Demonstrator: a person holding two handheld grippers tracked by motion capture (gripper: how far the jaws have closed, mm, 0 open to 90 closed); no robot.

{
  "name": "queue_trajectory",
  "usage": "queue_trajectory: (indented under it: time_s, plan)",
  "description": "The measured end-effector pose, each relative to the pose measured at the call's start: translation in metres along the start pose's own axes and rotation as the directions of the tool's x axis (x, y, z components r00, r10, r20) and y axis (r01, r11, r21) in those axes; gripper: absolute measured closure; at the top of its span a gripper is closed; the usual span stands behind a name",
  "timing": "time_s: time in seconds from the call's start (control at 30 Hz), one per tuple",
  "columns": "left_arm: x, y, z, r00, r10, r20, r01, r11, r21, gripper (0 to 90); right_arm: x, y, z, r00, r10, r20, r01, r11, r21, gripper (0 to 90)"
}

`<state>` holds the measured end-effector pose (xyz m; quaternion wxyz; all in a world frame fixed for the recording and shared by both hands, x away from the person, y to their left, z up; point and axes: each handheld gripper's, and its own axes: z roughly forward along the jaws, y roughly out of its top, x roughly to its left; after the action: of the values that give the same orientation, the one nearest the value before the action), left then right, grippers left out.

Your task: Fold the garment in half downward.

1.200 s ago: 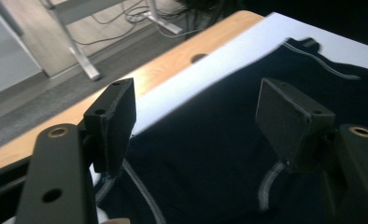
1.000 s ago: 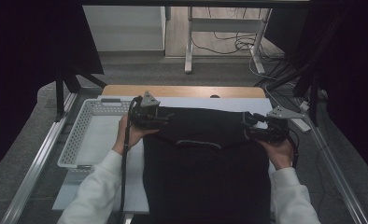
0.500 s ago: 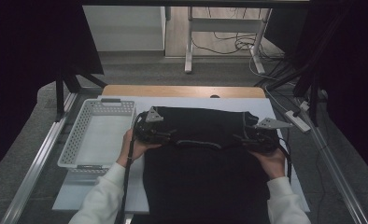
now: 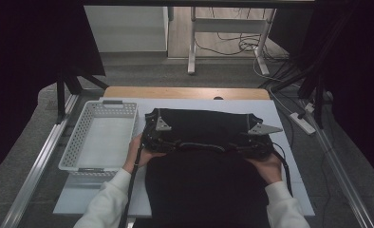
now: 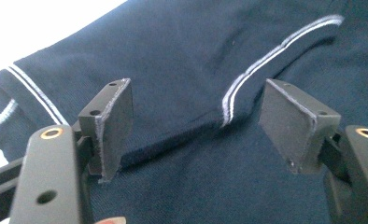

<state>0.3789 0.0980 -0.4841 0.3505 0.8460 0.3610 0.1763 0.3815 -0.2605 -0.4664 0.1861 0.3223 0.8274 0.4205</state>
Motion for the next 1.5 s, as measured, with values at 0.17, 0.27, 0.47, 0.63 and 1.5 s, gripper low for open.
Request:
queue_trajectory:
  time_s: [0.17, 0.27, 0.47, 0.63, 1.5]
  plan:
    - [0.003, -0.003, 0.009, 0.9998, -0.013, 0.014, 0.012, 0.9995, 0.029, 25.2, 0.0, -0.004, 0.015, 0.9999, -0.004, -0.013, 0.004, 0.999, 0.046, 33.8]
    - [0.004, -0.004, 0.012, 0.9998, -0.017, 0.012, 0.016, 0.9991, 0.039, 25.3, 0.0, -0.006, 0.023, 0.9998, -0.005, -0.02, 0.006, 0.998, 0.067, 33.8]
    - [0.005, -0.005, 0.02, 0.9989, -0.022, 0.043, 0.019, 0.9983, 0.055, 25.2, 0.003, -0.011, 0.041, 0.9995, -0.006, -0.031, 0.009, 0.993, 0.114, 33.8]
    - [0.007, -0.008, 0.03, 0.9991, -0.023, 0.036, 0.02, 0.9952, 0.096, 25.0, 0.002, -0.012, 0.048, 0.9996, -0.004, -0.027, 0.007, 0.992, 0.128, 33.9]
    - [0.005, -0.017, 0.033, 0.9993, -0.024, 0.028, 0.022, 0.9972, 0.072, 84.2, -0.002, -0.017, 0.055, 0.9986, -0.051, -0.019, 0.053, 0.984, 0.173, 78.4]
